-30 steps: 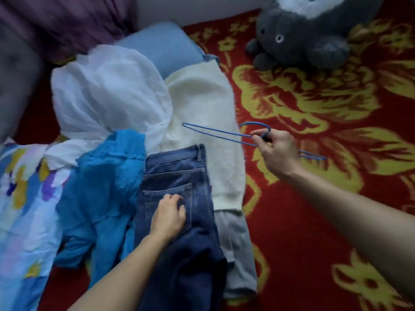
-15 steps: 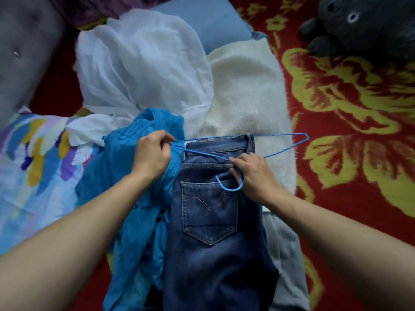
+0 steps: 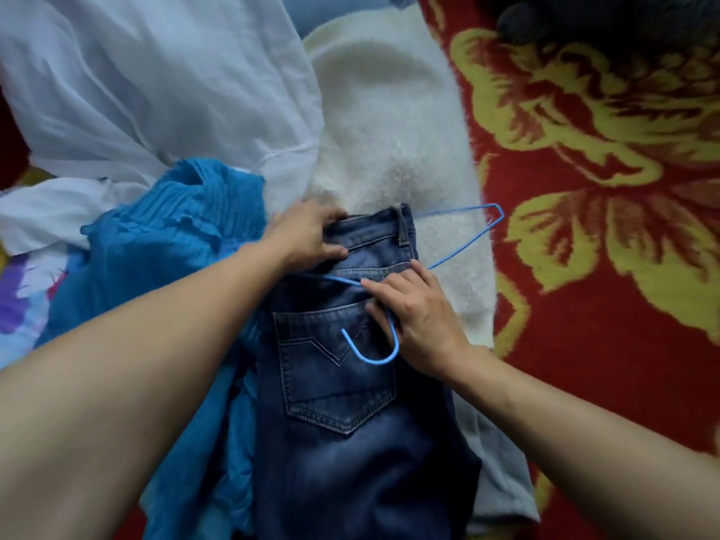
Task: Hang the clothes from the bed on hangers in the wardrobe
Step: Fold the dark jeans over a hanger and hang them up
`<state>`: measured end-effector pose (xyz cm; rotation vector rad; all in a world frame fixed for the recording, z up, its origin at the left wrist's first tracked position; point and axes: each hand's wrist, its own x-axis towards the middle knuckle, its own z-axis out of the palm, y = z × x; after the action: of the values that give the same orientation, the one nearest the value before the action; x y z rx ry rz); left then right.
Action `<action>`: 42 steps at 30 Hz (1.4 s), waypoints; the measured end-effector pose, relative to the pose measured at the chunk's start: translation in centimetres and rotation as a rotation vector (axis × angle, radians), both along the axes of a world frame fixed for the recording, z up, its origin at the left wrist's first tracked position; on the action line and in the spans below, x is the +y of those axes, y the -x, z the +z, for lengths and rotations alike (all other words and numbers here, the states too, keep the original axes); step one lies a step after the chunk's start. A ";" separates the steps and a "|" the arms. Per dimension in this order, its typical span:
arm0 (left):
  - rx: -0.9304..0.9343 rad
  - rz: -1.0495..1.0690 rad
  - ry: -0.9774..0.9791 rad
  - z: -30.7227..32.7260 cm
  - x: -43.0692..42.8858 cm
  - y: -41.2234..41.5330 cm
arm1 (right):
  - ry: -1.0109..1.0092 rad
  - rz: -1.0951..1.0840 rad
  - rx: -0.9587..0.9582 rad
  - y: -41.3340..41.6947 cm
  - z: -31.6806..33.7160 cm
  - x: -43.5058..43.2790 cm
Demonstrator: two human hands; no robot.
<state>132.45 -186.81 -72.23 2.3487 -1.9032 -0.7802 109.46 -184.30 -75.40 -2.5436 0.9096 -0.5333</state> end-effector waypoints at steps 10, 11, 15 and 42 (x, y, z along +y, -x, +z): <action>-0.040 0.016 0.236 6.3 2.7 2.4 | 0.005 0.079 0.084 3.2 1.9 6.2; -0.073 0.006 0.273 7.3 2.9 2.5 | -0.004 0.097 0.079 3.6 2.2 7.0; -0.189 0.084 0.394 9.4 2.9 1.4 | -0.015 0.188 0.078 5.9 3.6 11.0; 0.069 0.699 0.129 3.4 31.2 6.8 | -0.393 0.169 -0.050 7.2 9.3 19.2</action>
<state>125.64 -155.56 -68.81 2.5795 -0.9395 -0.6215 102.22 -165.15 -66.12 -2.2128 0.6941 -0.3278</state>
